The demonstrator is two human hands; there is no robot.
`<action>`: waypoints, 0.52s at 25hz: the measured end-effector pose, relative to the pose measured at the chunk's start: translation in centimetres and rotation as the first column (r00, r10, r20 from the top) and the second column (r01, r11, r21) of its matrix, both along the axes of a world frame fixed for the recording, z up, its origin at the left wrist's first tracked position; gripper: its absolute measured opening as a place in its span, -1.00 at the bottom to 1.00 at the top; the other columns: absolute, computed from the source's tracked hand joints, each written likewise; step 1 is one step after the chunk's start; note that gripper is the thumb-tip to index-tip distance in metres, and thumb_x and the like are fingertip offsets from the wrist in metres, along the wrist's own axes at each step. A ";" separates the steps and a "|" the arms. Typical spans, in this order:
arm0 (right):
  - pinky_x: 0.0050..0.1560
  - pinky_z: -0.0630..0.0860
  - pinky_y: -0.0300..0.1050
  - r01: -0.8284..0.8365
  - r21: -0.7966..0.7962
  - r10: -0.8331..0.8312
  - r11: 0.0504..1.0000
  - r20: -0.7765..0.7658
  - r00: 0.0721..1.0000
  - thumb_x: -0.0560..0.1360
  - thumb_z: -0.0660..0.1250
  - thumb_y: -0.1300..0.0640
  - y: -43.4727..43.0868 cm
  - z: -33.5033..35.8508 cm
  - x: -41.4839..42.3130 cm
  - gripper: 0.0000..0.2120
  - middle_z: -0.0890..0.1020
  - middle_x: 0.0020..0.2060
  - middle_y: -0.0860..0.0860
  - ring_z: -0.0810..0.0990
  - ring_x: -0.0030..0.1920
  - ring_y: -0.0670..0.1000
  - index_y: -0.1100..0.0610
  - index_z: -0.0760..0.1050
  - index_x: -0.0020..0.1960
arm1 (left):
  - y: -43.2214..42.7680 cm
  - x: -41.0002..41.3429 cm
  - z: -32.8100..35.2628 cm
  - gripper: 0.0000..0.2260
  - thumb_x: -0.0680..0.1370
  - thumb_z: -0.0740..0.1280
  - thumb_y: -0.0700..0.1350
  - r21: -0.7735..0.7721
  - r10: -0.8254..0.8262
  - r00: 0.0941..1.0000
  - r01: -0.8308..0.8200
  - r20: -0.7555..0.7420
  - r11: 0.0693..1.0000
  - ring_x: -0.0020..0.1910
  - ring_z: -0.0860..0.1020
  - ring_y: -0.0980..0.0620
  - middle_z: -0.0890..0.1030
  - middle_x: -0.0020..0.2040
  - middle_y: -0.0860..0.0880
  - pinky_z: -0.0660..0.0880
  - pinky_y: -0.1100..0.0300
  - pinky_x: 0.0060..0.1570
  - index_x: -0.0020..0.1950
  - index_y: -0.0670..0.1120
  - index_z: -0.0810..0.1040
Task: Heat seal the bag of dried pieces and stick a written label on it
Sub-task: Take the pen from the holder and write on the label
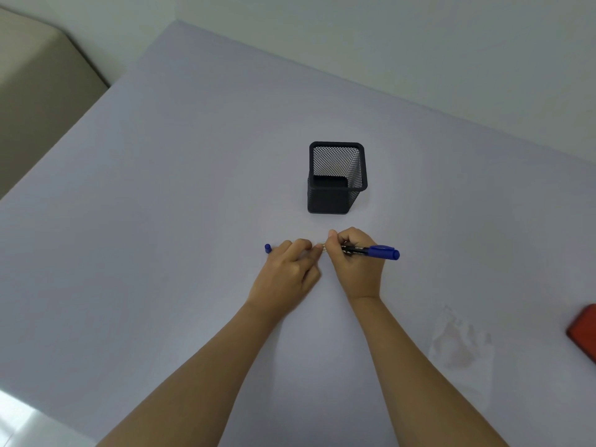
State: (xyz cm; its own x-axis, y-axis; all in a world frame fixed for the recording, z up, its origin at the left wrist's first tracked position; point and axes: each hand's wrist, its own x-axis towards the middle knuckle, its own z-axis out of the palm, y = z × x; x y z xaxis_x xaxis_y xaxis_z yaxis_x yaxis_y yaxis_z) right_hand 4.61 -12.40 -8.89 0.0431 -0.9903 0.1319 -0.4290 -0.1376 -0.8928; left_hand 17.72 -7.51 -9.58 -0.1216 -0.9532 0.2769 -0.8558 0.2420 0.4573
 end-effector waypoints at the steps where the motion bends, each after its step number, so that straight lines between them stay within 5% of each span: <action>1: -0.38 0.37 -0.33 0.004 0.002 -0.004 1.000 -0.001 1.000 0.50 0.31 0.23 0.0 0.0 0.0 -0.72 0.42 -0.49 -0.08 0.43 -0.39 -0.01 0.10 0.37 -0.37 | 0.0 0.0 0.0 -0.70 0.52 0.18 -0.17 -0.001 -0.001 1.000 0.001 0.000 1.000 -0.31 0.48 -0.05 0.58 -0.11 -0.11 0.50 0.08 -0.28 0.12 -0.21 0.62; 7: -0.39 0.35 -0.31 0.031 0.007 -0.031 0.999 -0.009 0.999 0.50 0.30 0.23 -0.2 0.0 0.1 -0.73 0.48 -0.47 0.11 0.40 -0.45 -0.02 0.19 0.40 -0.37 | -0.1 0.0 -0.1 -0.70 0.53 0.18 -0.17 -0.010 0.000 1.000 0.000 0.004 1.000 -0.30 0.48 -0.06 0.59 -0.10 -0.12 0.50 0.08 -0.26 0.12 -0.21 0.62; 13: -0.39 0.33 -0.42 0.053 0.001 -0.053 0.999 0.001 0.999 0.50 0.31 0.22 -0.1 0.0 0.1 -0.73 0.45 -0.48 0.01 0.42 -0.42 -0.10 0.12 0.37 -0.36 | -0.1 0.0 -0.1 -0.70 0.52 0.18 -0.16 -0.011 -0.007 1.000 0.007 0.004 1.000 -0.30 0.49 -0.07 0.59 -0.10 -0.12 0.51 0.09 -0.26 0.13 -0.22 0.62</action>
